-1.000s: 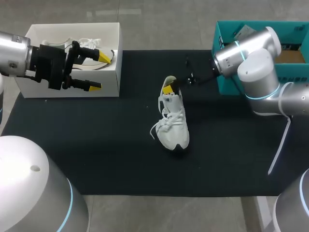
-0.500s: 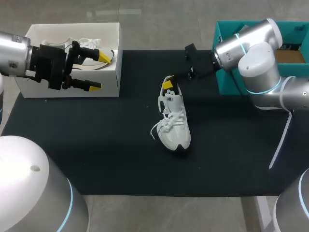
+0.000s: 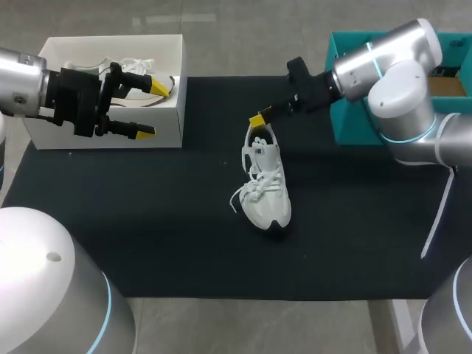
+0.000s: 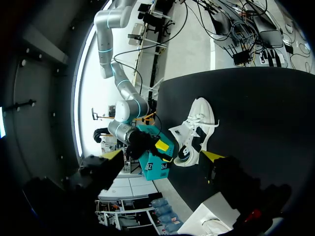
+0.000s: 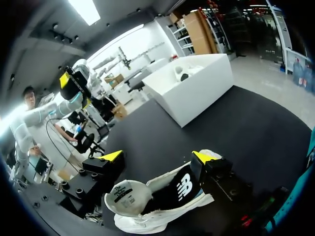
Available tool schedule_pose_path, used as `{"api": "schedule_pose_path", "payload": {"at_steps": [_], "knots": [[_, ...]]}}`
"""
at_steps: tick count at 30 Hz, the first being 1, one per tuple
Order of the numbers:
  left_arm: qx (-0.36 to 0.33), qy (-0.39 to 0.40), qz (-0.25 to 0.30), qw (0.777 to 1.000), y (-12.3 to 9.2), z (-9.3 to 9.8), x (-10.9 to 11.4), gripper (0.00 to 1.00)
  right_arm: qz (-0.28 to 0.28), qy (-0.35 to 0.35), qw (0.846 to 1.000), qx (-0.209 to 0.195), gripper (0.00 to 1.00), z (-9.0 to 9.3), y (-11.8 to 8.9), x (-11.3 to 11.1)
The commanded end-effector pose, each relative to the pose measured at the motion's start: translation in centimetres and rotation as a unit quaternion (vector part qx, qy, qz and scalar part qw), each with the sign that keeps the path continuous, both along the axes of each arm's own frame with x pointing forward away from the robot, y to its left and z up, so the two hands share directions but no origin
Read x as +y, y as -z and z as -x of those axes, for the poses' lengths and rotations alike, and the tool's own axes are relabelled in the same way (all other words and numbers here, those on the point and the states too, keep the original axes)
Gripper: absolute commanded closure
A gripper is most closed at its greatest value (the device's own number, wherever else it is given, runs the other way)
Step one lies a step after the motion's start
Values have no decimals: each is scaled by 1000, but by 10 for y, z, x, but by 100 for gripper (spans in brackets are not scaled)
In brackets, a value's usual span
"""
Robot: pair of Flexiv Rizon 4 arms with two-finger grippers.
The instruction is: Take the shoe out of the shoebox, open the shoe tongue, remove and reinsert the insole, then place the shoe into the shoebox
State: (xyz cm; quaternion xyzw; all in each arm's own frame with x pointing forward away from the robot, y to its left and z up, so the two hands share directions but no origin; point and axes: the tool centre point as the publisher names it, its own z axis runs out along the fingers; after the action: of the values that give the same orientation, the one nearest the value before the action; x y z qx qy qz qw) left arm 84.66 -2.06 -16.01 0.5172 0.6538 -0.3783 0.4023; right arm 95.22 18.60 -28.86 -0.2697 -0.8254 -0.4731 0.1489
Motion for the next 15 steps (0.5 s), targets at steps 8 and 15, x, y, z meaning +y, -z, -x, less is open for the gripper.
{"api": "schedule_pose_path", "payload": {"at_steps": [8, 15], "knots": [[0, 0, -2, 1000, 0, 0, -1, 0, 134, 118, 983, 39, 100, 13, -31, -7], [0, 0, -2, 1000, 0, 0, -1, 0, 124, 145, 980, 53, 100, 15, -42, -7]]}}
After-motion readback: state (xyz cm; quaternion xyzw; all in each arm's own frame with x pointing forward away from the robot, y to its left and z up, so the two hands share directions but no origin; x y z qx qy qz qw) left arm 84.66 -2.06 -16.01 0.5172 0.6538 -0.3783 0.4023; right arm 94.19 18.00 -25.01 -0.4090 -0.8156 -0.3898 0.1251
